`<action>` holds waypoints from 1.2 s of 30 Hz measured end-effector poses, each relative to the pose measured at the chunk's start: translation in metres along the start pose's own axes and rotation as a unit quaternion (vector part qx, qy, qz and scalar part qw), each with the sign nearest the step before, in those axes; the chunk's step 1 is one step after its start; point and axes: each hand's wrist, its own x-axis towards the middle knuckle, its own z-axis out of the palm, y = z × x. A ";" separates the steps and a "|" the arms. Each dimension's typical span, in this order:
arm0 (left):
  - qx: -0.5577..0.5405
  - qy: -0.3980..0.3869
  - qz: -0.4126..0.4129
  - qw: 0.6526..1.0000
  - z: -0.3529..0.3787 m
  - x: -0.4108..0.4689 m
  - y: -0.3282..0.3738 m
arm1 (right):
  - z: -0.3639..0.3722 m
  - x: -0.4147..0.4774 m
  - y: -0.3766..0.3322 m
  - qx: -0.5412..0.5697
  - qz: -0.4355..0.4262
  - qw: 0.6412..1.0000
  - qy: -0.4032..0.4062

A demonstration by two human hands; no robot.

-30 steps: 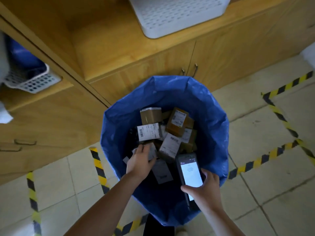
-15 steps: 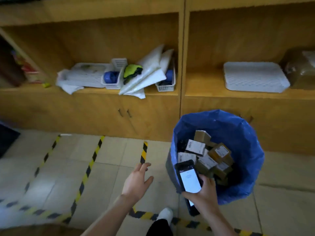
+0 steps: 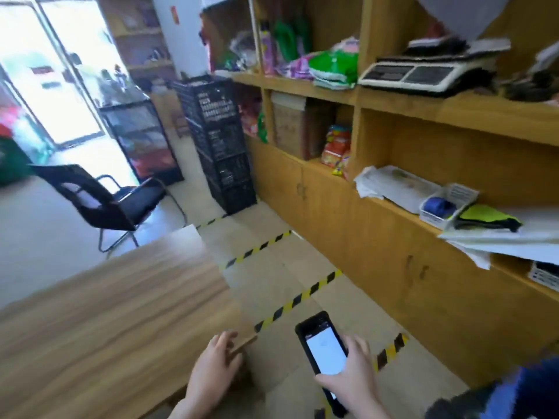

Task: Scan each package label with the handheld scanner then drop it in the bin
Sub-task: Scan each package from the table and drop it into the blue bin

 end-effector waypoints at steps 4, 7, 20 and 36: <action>-0.036 0.068 -0.111 0.991 -0.072 -0.053 -0.109 | 0.085 -0.013 -0.074 -0.009 -0.070 0.993 -0.090; -0.058 0.123 -0.183 0.974 -0.119 -0.101 -0.182 | 0.155 -0.037 -0.124 -0.018 -0.119 0.982 -0.146; -0.099 0.262 -0.375 0.884 -0.266 -0.289 -0.423 | 0.434 -0.188 -0.288 -0.068 -0.285 0.901 -0.320; -0.160 0.290 -0.469 0.819 -0.336 -0.216 -0.552 | 0.614 -0.169 -0.409 -0.122 -0.356 0.835 -0.402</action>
